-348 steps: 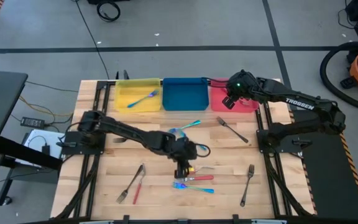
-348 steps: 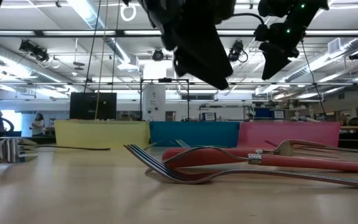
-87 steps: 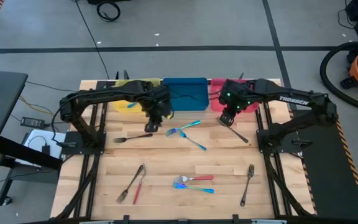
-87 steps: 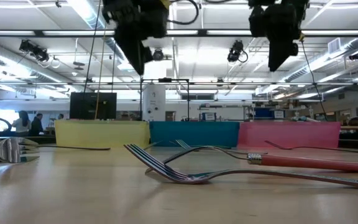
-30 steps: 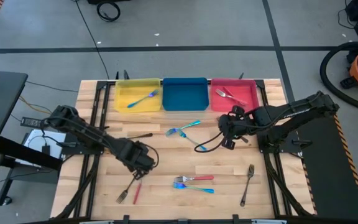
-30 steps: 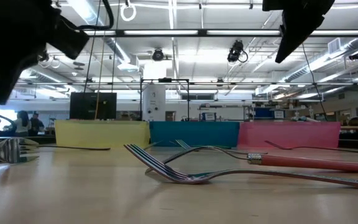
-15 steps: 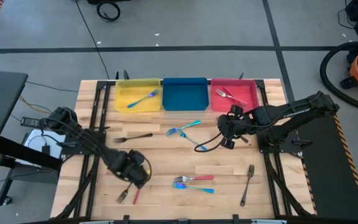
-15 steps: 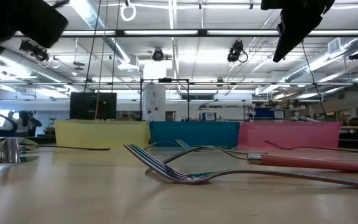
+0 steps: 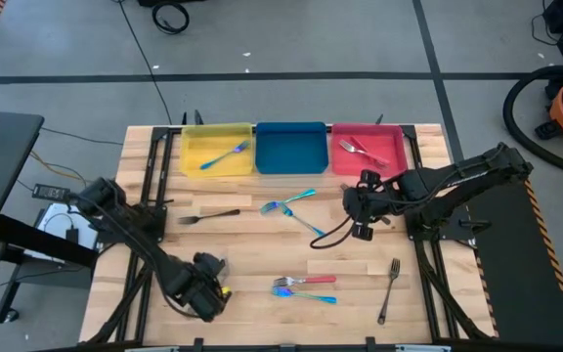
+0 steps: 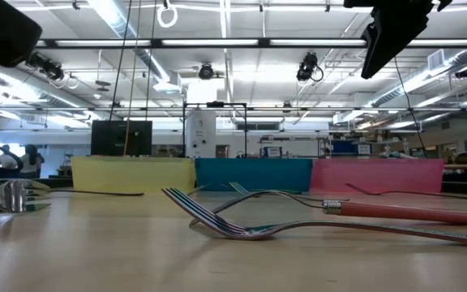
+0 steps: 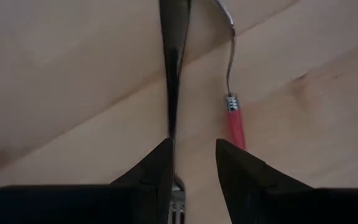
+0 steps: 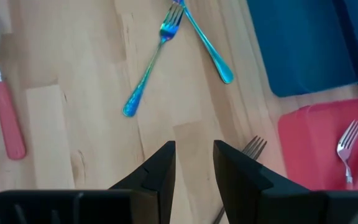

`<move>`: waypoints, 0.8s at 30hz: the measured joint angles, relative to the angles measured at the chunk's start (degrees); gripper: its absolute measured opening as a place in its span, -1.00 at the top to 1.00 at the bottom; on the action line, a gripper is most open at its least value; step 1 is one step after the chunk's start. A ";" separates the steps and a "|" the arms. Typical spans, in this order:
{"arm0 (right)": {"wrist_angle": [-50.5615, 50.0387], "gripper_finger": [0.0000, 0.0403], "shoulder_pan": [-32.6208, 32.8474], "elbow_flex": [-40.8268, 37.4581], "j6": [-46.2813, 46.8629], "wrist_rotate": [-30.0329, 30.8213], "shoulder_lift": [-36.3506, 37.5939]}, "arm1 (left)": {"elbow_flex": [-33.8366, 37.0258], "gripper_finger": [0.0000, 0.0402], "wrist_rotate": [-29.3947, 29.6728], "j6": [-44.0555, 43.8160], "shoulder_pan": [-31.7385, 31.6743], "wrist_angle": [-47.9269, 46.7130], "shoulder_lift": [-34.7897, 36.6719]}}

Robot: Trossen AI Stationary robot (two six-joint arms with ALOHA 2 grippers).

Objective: Sort silverware by color (type)
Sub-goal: Put the black fork into the blue bin

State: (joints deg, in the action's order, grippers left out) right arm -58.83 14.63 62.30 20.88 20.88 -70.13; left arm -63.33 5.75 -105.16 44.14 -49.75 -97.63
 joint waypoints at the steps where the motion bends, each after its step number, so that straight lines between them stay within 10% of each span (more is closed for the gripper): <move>1: 0.00 0.42 0.00 0.00 -0.06 0.00 0.00 | -0.01 0.40 -0.61 -0.63 0.00 0.50 -0.52; 24: 0.01 0.42 -0.01 0.00 -0.12 -0.07 0.00 | 0.00 0.40 -4.24 -1.66 -0.91 0.22 -4.93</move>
State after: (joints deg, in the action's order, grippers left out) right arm -58.82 14.62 62.30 20.76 20.82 -70.13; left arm -63.33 1.52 -106.82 43.22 -49.53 -102.56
